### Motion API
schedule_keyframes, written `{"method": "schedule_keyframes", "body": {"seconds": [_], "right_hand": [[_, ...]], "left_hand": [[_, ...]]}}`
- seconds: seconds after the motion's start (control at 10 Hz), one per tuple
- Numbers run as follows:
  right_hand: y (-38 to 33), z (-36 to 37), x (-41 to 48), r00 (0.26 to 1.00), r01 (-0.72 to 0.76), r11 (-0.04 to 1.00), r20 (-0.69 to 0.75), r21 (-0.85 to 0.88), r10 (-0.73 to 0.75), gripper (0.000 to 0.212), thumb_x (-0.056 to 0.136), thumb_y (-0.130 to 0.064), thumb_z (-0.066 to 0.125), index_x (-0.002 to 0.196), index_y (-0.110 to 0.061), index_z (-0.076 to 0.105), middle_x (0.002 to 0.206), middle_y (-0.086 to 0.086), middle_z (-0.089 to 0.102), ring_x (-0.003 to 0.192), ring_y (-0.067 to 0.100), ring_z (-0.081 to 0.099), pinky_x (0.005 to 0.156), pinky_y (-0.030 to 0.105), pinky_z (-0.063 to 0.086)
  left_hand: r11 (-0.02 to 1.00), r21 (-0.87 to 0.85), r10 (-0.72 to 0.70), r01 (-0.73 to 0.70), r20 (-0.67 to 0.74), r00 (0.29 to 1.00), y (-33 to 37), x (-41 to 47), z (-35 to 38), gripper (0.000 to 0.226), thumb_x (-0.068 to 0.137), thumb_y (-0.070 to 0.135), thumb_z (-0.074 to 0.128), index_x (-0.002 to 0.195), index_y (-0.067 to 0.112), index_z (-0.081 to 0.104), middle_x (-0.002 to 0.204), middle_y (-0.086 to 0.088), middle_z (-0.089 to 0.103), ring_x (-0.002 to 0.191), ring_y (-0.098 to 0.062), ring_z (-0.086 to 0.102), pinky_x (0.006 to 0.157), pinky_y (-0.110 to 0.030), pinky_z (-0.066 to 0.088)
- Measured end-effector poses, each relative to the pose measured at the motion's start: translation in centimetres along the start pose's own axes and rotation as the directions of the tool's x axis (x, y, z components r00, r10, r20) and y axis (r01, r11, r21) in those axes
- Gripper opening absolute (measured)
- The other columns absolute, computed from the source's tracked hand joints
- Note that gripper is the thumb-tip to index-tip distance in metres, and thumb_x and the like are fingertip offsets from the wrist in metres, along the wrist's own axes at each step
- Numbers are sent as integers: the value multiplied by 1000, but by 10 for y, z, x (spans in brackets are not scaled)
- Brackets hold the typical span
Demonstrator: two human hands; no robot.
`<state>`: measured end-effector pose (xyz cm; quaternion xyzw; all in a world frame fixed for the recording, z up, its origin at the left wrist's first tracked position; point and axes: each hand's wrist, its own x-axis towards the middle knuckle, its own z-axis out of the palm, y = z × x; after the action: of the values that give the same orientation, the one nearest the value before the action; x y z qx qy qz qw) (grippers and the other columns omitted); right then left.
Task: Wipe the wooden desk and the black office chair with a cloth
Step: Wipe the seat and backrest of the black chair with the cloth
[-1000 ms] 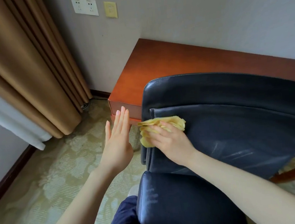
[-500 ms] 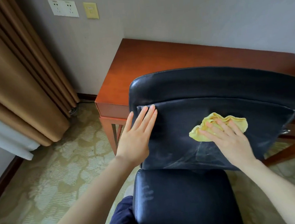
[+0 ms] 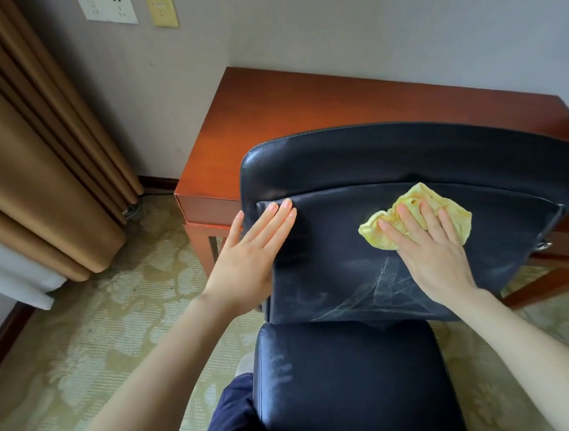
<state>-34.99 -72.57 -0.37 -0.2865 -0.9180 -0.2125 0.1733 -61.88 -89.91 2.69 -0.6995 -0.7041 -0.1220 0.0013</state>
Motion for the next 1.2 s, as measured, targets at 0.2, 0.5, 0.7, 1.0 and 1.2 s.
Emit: {"method": "schedule_keyframes", "body": {"seconds": [0.2, 0.5, 0.7, 1.0, 1.2], "right_hand": [[-18, -15, 41, 976, 210, 977, -57, 24, -208, 52, 93, -20, 54, 141, -28, 37, 142, 7, 48, 133, 36, 32, 114, 44, 9], [-106, 13, 95, 823, 543, 818, -311, 191, -474, 40, 105, -23, 22, 142, -31, 36, 146, -3, 44, 137, 22, 35, 115, 43, 18], [-112, 7, 56, 934, 351, 868, 192, -352, -300, 43, 92, -26, 42, 134, -34, 38, 139, -14, 48, 133, 19, 29, 117, 42, 1], [-25, 26, -38, 976, -217, 976, -36, -7, 217, 68, 84, -6, 60, 142, -32, 34, 145, 1, 45, 135, 27, 30, 113, 48, 19], [34, 23, -72, 690, -716, 678, 25, 167, 723, 77, 86, -1, 59, 150, -23, 22, 156, 13, 20, 143, 39, 14, 115, 56, 15]], "left_hand": [[999, -34, 34, -38, -106, 994, -2, -6, 0, 93, 69, -15, 49, 150, 13, 13, 157, 2, 3, 146, -19, 2, 118, -45, 3], [987, -157, -23, -37, -366, 930, 6, -15, -21, 67, 70, -24, 53, 133, -1, 50, 141, -17, 47, 136, -31, 34, 114, -45, 20], [983, -27, 166, -179, -254, 953, 26, 0, -22, 70, 68, -17, 48, 136, 2, 47, 147, -14, 38, 140, -32, 28, 115, -46, 16], [832, 342, 439, -437, 77, 895, 81, 70, 11, 88, 74, 16, 60, 152, 15, 18, 159, -4, 7, 146, -32, 4, 115, -54, 3], [683, 558, 444, -472, 196, 874, 87, 105, 29, 82, 96, 54, 32, 148, 21, -22, 147, -5, -41, 132, -29, -43, 104, -53, -31]]}}
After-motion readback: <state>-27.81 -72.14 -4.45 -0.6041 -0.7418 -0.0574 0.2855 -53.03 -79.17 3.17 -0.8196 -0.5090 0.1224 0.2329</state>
